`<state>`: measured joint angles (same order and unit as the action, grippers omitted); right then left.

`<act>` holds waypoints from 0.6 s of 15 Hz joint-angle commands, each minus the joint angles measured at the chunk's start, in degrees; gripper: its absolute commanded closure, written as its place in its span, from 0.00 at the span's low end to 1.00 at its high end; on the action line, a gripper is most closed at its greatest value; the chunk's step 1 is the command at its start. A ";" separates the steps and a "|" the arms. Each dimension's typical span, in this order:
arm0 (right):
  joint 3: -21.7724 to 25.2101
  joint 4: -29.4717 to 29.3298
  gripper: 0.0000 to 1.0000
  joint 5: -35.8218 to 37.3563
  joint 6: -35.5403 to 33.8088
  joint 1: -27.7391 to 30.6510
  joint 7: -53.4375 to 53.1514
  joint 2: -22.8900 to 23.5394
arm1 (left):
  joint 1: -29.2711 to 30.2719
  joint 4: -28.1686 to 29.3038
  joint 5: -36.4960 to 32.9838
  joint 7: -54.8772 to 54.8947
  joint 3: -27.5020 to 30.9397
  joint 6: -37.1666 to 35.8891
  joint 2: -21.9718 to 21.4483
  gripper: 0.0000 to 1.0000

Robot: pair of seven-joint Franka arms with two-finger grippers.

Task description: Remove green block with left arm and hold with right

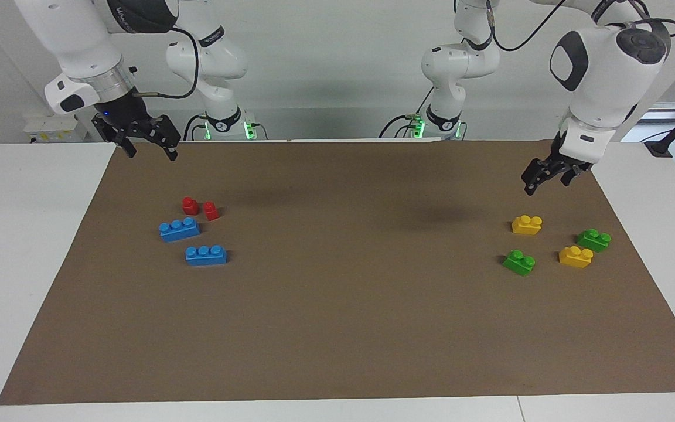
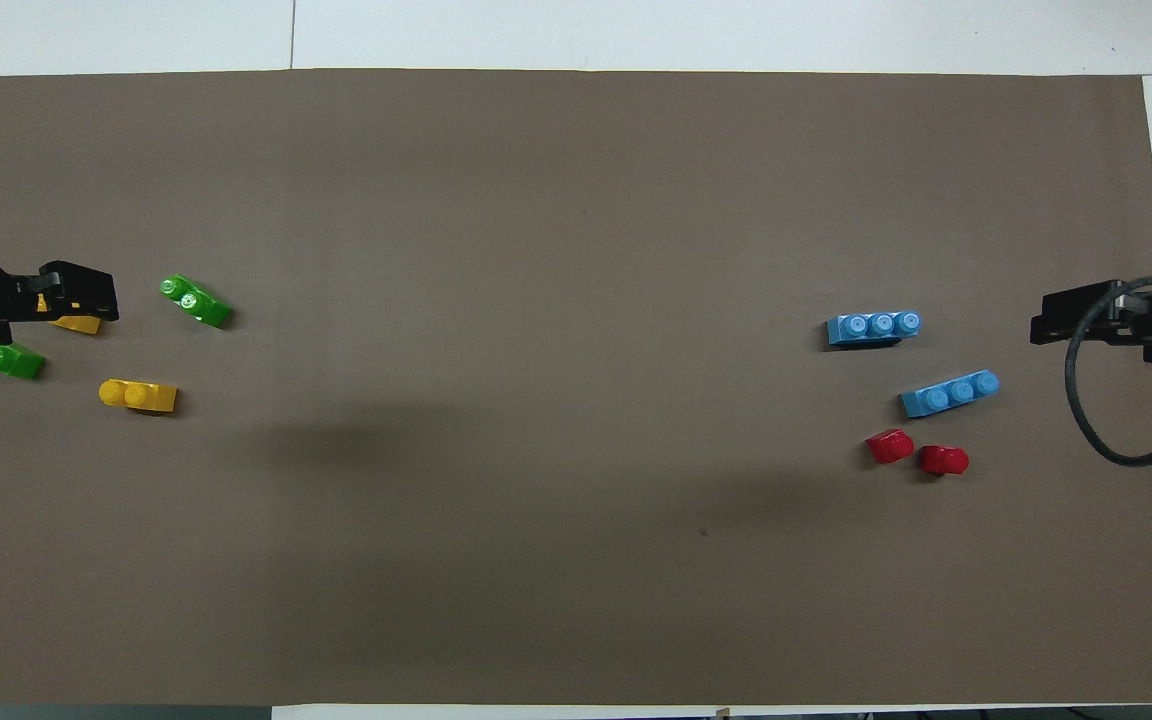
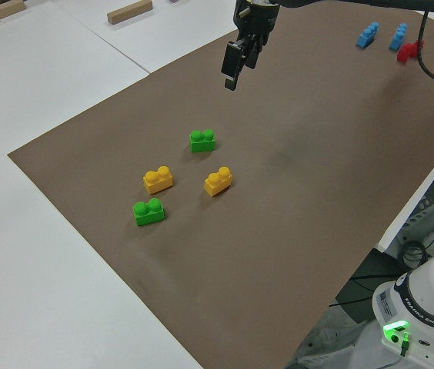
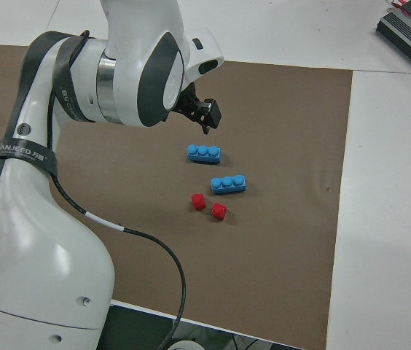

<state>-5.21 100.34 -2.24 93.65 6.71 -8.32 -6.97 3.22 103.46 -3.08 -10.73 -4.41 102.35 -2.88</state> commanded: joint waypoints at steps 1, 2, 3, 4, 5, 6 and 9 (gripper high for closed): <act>-0.33 0.21 0.00 2.67 0.13 0.50 3.30 -0.32 | -0.85 -3.51 1.23 1.68 0.10 -5.47 -0.82 0.00; -0.33 0.21 0.00 2.77 0.22 0.58 4.87 -0.24 | -0.94 -5.27 2.45 3.07 0.10 -7.58 -0.82 0.00; -0.33 0.21 0.00 2.77 0.13 0.67 5.50 -0.23 | -0.85 -6.85 4.38 4.13 0.19 -9.17 -0.73 0.00; -0.33 0.12 0.00 2.85 0.04 0.76 5.51 -0.23 | -0.85 -8.43 5.96 4.32 0.54 -10.40 -0.73 0.00; -0.33 0.21 0.00 2.77 0.13 0.67 5.51 -0.23 | -0.76 -9.58 6.67 4.40 0.63 -11.63 -0.55 0.00; -0.33 0.21 0.00 2.77 0.13 0.58 5.51 -0.32 | -0.76 -10.46 6.59 5.19 0.54 -12.86 -0.55 0.00; -0.33 0.12 0.00 2.77 -0.48 0.50 5.51 -0.24 | -0.76 -10.65 6.59 10.12 0.37 -13.67 -0.73 0.00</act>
<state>-5.23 100.34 -0.51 93.65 6.83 -4.20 -6.97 3.03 94.09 2.39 -3.59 -4.65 90.50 -4.00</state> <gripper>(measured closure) 0.000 0.000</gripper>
